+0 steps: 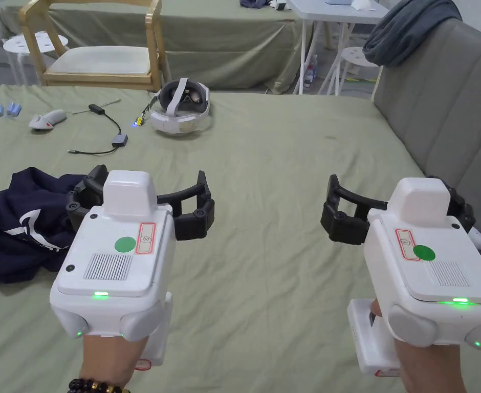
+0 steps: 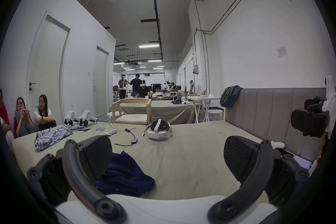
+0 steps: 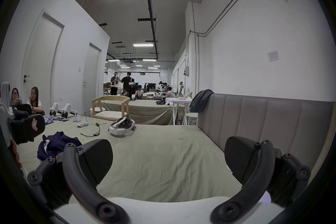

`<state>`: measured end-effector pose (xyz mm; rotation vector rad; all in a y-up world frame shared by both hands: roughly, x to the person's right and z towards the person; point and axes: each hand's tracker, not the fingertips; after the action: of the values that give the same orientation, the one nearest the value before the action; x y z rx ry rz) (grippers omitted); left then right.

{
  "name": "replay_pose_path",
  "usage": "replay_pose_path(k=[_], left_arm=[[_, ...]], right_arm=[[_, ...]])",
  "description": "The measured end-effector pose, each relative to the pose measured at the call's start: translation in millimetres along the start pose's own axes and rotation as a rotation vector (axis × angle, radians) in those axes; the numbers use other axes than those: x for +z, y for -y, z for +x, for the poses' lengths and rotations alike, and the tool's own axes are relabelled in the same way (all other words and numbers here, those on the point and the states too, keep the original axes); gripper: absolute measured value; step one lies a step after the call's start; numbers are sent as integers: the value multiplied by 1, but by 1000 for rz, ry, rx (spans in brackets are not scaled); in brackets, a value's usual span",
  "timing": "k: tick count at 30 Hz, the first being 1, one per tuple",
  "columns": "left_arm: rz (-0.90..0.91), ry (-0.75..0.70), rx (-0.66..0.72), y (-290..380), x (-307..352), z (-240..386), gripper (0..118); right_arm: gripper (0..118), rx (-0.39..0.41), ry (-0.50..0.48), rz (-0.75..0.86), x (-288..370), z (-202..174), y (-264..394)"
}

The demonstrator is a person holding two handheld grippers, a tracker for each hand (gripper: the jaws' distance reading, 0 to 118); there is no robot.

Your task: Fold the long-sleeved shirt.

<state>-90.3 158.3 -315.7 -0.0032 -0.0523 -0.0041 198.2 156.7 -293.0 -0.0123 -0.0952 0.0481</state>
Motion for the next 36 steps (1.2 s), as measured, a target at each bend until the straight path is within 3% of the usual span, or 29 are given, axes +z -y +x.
replay_pose_path(k=[32,33,34,35,36], left_arm=[[-7,-8,9,5,1,0,108],[-6,-8,9,6,3,-1,98],[-12,-6,25,6,5,-3,65],[-24,3,72,5,6,-5,7],[-29,0,74,6,4,-7,11]], right_arm=[[118,-2,-3,-15,3,-2,2],[118,-2,-6,-15,3,-2,3],[116,-4,-10,-19,4,-2,2],[100,-34,-55,-51,3,-1,1],[67,-52,-82,-47,4,1,1]])
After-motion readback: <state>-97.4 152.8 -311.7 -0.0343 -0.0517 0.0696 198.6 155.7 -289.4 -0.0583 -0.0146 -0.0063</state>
